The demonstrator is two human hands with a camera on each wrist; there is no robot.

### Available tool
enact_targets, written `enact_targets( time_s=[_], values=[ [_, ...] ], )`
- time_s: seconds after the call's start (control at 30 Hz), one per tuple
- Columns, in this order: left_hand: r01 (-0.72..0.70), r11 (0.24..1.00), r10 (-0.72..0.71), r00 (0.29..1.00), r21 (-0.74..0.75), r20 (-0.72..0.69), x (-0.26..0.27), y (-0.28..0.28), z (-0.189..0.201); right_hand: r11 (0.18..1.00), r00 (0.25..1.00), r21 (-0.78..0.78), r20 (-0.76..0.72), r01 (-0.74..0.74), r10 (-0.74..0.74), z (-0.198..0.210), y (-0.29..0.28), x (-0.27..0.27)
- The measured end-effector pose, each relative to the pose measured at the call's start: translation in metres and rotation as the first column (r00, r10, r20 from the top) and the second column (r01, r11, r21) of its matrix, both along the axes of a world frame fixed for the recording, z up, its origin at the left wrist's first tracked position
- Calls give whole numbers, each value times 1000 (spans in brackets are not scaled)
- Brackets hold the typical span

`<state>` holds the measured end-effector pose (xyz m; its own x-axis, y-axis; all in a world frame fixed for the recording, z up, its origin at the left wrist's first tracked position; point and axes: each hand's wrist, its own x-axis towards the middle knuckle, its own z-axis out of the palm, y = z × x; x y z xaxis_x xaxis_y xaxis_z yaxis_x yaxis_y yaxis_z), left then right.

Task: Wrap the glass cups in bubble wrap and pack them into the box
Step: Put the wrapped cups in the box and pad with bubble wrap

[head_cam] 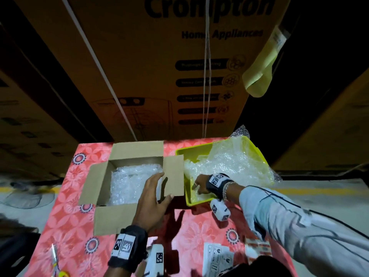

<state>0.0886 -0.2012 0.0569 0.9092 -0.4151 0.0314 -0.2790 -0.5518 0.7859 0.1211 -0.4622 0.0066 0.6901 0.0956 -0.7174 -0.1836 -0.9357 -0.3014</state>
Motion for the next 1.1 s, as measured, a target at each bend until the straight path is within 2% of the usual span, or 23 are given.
enact_targets(
  time_s=[0.07, 0.17, 0.27, 0.37, 0.53, 0.6, 0.67, 0.77, 0.87, 0.93, 0.97, 1.03, 1.1],
  values=[
    [-31, 999, 31, 999, -14, -10, -6, 1, -3, 996, 993, -9, 71, 93, -92, -6, 0, 0],
    [-58, 998, 57, 998, -20, -14, -11, 2, -5, 962, 941, 19, 206, 272, -270, -1, -3, 2],
    [-68, 997, 68, 998, -32, 4, -12, 1, -3, 890, 847, 164, 274, 426, -456, 16, -11, -4],
    [-65, 997, 67, 997, -46, 48, -12, -3, 2, 790, 743, 335, 286, 514, -605, 26, -23, -14],
    [-63, 991, 72, 995, -115, 76, -10, -17, 18, 466, 514, 632, 123, 620, -849, 55, -32, -44],
    [-65, 985, 74, 996, -158, 49, -11, -25, 24, 316, 427, 716, 27, 623, -904, 65, -35, -58],
    [-43, 981, 48, 999, -188, 22, -11, -35, 30, 169, 372, 783, -85, 599, -925, 72, -34, -72],
    [30, 981, -40, 998, -193, -48, -6, -52, 35, -14, 376, 837, -260, 547, -889, 83, -25, -94],
    [28, 960, -112, 950, -277, -291, 1, -67, 37, -120, 451, 862, -371, 492, -812, 95, -5, -120],
    [14, 956, -113, 939, -292, -324, 3, -71, 35, -170, 472, 863, -414, 476, -779, 99, 9, -134],
    [19, 951, -121, 942, -308, -314, 3, -71, 33, -169, 476, 863, -414, 476, -776, 100, 14, -140],
    [82, 951, -174, 939, -299, -298, 2, -66, 32, -89, 478, 870, -349, 485, -806, 97, 22, -150],
    [169, 964, -225, 933, -207, -283, -1, -58, 29, -14, 459, 879, -262, 477, -849, 92, 28, -158]
  ],
)
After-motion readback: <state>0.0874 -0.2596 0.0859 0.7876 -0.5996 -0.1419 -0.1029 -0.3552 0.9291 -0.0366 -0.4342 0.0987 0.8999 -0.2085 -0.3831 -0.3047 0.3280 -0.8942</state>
